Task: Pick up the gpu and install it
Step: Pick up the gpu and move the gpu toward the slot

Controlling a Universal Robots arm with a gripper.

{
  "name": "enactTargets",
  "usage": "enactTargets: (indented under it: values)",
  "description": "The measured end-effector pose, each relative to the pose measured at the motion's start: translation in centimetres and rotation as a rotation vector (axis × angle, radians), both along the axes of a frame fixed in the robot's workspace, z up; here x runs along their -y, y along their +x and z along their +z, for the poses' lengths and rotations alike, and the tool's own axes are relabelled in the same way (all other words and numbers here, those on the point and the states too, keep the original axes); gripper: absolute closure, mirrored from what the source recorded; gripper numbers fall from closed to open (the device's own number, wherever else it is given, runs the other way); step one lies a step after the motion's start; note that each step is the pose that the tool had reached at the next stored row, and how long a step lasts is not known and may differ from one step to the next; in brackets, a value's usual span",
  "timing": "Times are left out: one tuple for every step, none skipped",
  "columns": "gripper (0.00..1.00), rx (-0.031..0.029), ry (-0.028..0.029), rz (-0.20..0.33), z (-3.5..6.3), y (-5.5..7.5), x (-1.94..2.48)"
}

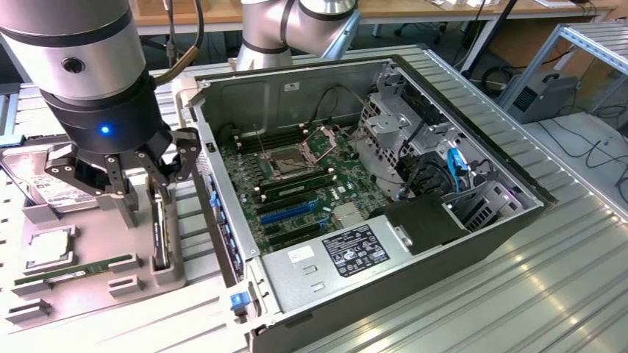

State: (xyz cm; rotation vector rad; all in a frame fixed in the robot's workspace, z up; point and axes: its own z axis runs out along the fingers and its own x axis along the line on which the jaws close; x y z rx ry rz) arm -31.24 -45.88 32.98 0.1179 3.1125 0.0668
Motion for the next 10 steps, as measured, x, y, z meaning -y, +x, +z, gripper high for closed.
enactTargets:
  values:
    - [0.58, 0.0000, 0.0000, 0.000, -0.03, 0.00, 0.00]
    - [0.58, 0.0000, 0.0000, 0.000, -0.06, 0.00, 0.00]
    - [0.58, 0.0000, 0.0000, 0.000, -0.08, 0.00, 0.00]
    - [0.58, 0.0000, 0.0000, 0.000, -0.11, 0.00, 0.00]
    - [0.58, 0.0000, 0.0000, 0.000, -0.14, 0.00, 0.00]
    - [0.58, 0.0000, 0.0000, 0.000, -0.16, 0.00, 0.00]
    - [0.58, 0.0000, 0.0000, 0.000, -0.19, 0.00, 0.00]
    - [0.58, 0.0000, 0.0000, 0.000, -0.21, 0.00, 0.00]
    - [0.58, 0.0001, 0.0000, 0.000, -0.24, 0.00, 0.00]
    - [0.58, 0.0001, 0.0000, 0.000, -0.27, 0.00, 0.00]
